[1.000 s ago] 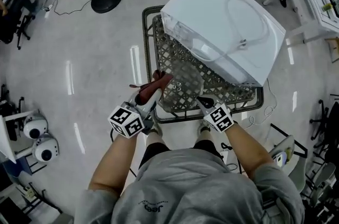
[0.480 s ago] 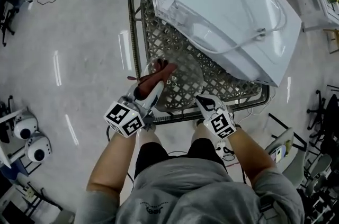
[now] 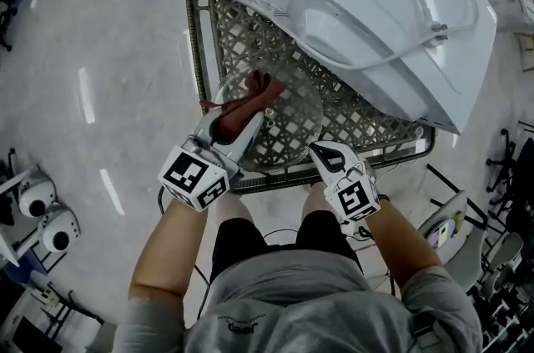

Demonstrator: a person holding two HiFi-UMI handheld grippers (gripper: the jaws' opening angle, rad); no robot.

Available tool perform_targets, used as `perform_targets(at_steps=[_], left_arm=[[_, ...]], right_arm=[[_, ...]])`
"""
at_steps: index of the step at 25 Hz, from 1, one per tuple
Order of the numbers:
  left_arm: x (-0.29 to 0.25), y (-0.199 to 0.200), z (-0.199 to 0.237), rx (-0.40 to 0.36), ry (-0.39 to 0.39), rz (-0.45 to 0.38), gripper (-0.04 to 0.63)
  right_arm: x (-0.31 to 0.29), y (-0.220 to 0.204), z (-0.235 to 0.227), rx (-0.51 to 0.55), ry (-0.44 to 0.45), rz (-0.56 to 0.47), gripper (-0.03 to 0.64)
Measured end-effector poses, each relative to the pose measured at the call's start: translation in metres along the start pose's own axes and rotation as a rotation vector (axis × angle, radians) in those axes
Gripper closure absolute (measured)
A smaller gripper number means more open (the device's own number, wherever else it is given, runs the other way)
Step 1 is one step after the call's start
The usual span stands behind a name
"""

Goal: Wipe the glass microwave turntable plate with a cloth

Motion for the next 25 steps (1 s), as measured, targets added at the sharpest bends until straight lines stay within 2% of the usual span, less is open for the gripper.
perform_targets(at_steps=[7,11,14,16,19,22,25], left_arm=[[-0.066,0.005,-0.018,-0.471,0.023,0.253,0.528],[-0.104,-0.018,-0.024,-0.788,0.018,0.412,0.528],[-0.121,-0.038,-0.018,-0.961,0.028,0.530,0.528],[-0.124,-0.045,-0.010,-1.033,0.043,0.585,0.528],[-0.122,-0.045,-0.001,-1.089,0.060,0.612,0.528],[-0.113,-0.041,0.010,-1.093,0.088,0.629,0.528],[-0.098,-0.032,0.027,-1.058,0.127,0.642,0.528]], right_arm=[[0.003,0.001,0.001,0.009,0.002,0.005,0.607],[0.003,0.001,0.001,0.014,-0.003,0.006,0.607],[0.004,0.001,0.001,0.021,-0.015,0.004,0.607],[0.003,0.001,0.001,0.022,-0.021,0.003,0.607],[0.003,0.001,0.000,0.020,-0.023,0.005,0.607],[0.003,0.002,0.000,0.019,-0.022,0.006,0.607],[0.002,0.001,0.000,0.016,-0.025,0.007,0.607]])
Point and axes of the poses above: the fingertips, and each gripper's own axes: x backward along the fingers, z to its left, y out of its top, the point moved 5 cm from there along x, backward along the fingers, and after that the axes turned 10 degrees about x, right-handed, at the moved point
